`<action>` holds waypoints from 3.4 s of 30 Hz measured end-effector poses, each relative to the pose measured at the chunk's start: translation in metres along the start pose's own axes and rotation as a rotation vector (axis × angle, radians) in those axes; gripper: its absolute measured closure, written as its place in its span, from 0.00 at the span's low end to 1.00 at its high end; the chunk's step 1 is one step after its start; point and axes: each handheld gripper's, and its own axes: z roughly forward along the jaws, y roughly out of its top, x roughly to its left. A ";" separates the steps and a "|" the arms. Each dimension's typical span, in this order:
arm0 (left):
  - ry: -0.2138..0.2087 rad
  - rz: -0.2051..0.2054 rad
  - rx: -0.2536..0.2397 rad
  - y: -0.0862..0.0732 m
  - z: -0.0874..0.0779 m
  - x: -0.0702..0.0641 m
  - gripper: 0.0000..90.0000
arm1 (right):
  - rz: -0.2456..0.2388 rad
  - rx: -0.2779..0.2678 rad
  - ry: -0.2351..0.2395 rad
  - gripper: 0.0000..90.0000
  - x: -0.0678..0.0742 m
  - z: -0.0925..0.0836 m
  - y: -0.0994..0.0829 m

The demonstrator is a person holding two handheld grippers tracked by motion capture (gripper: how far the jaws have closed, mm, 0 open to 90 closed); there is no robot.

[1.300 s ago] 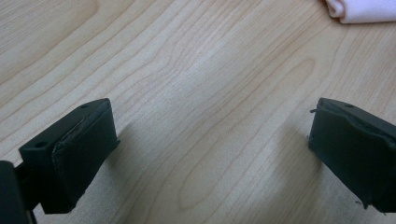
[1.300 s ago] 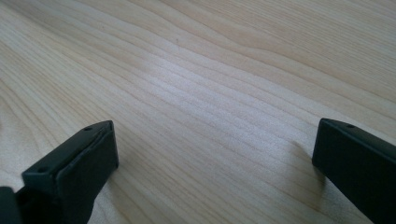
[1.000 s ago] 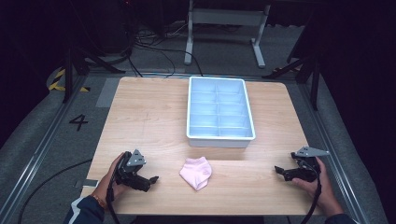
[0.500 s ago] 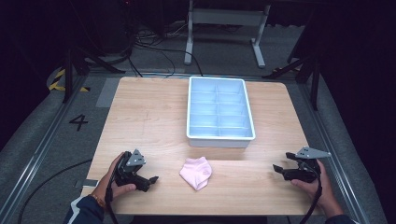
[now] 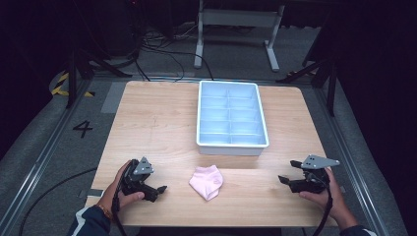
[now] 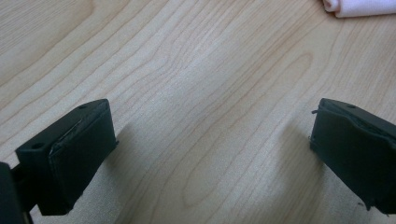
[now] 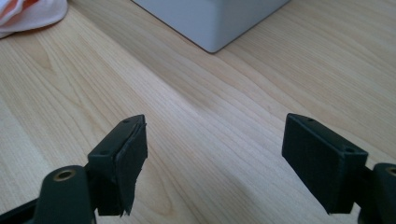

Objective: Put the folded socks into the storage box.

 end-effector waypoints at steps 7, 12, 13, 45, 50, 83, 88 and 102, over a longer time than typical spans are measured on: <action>0.001 -0.005 0.000 0.000 0.000 0.000 0.00 | -0.028 0.001 0.045 0.26 0.014 0.003 0.008; 0.008 -0.003 -0.001 0.000 0.000 0.000 0.00 | -0.056 0.008 0.074 0.27 0.024 0.009 0.015; 0.008 -0.003 -0.001 0.000 0.000 0.000 0.00 | -0.062 0.005 0.077 0.27 0.025 0.010 0.016; 0.010 -0.005 0.001 0.000 -0.001 -0.001 0.00 | -0.212 0.023 0.253 0.30 0.098 0.073 0.069; 0.007 -0.010 0.000 -0.001 0.000 -0.001 0.00 | -0.237 0.005 0.269 0.31 0.111 0.087 0.084; 0.007 -0.010 0.000 -0.001 0.000 -0.001 0.00 | -0.266 0.081 0.413 0.28 0.153 0.143 0.100; 0.006 -0.011 0.000 -0.001 0.000 -0.001 0.00 | -0.301 0.082 0.464 0.47 0.156 0.140 0.101; 0.012 -0.002 0.002 -0.001 -0.001 0.000 0.00 | -0.369 0.097 0.490 0.81 0.154 0.128 0.099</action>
